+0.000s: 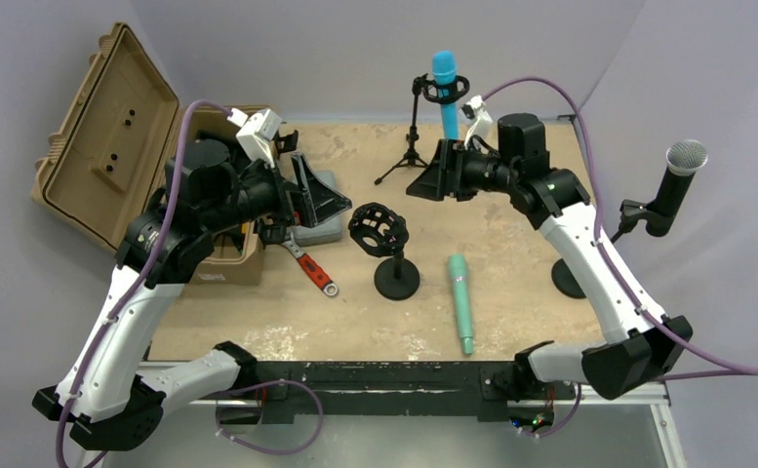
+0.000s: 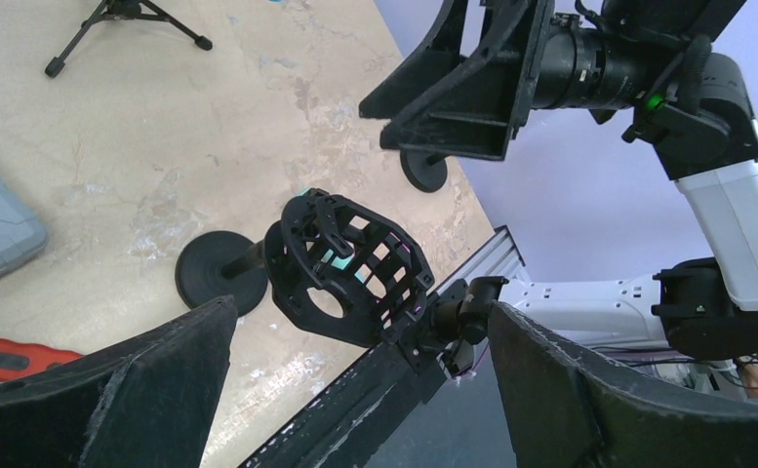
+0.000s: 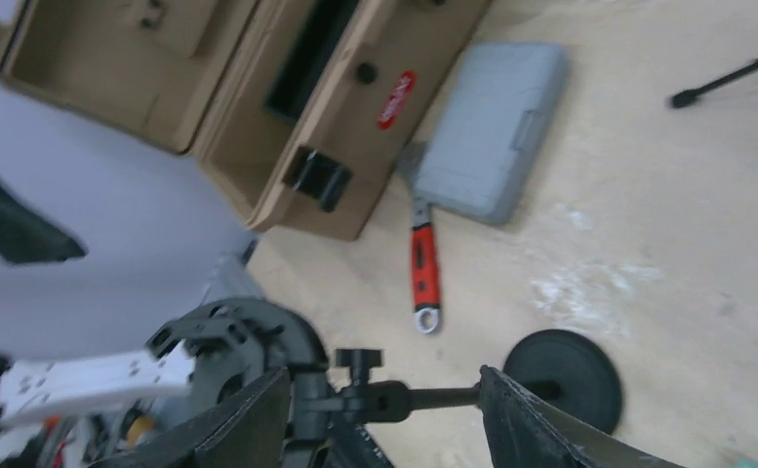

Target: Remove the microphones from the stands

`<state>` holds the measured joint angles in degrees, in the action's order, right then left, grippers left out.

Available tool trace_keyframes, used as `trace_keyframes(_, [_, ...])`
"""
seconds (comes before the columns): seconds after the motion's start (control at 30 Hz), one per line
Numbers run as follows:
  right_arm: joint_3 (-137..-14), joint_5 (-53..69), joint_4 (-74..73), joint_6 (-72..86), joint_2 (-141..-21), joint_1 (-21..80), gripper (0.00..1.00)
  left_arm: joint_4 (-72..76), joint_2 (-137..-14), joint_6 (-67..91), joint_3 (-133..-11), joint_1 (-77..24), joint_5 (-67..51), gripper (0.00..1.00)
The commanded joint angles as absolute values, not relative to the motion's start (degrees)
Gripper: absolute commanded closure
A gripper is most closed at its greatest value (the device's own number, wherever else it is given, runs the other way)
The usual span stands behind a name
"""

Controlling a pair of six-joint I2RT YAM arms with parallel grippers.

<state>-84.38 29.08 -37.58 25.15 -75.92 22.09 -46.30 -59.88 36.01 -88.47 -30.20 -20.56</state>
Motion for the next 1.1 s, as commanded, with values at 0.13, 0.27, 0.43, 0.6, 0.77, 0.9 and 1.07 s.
trace_keyframes(0.13, [-73.3,50.2,-22.4,28.2,-72.3,22.0,0.32,-44.8,-59.0,36.8,-87.6,-30.5,-24.1,0.02])
trace_keyframes(0.27, [-71.9,50.5,-21.1,28.1,-73.9,22.1,0.34,-45.4,-59.6,36.8,-87.4,-30.5,-25.4,0.01])
trace_keyframes(0.43, [-68.5,50.0,-19.4,28.5,-74.4,22.2,0.38,-46.4,-60.1,36.9,-87.9,-30.5,-26.5,0.01])
trace_keyframes(0.6, [-65.9,49.6,-17.7,28.1,-75.4,22.2,0.38,-47.8,-60.5,36.6,-87.6,-30.5,-27.1,0.01])
trace_keyframes(0.77, [-64.3,45.7,-19.9,26.1,-76.1,22.3,0.40,-50.1,-61.3,36.3,-88.2,-30.5,-27.7,0.01])
trace_keyframes(0.9, [-61.2,41.7,-21.0,25.0,-74.9,22.6,0.40,-51.7,-61.4,35.7,-88.2,-30.5,-27.5,0.01])
trace_keyframes(1.07, [-57.4,35.6,-24.1,20.6,-75.7,22.9,0.40,-52.5,-61.0,35.2,-88.1,-30.4,-26.9,0.01])
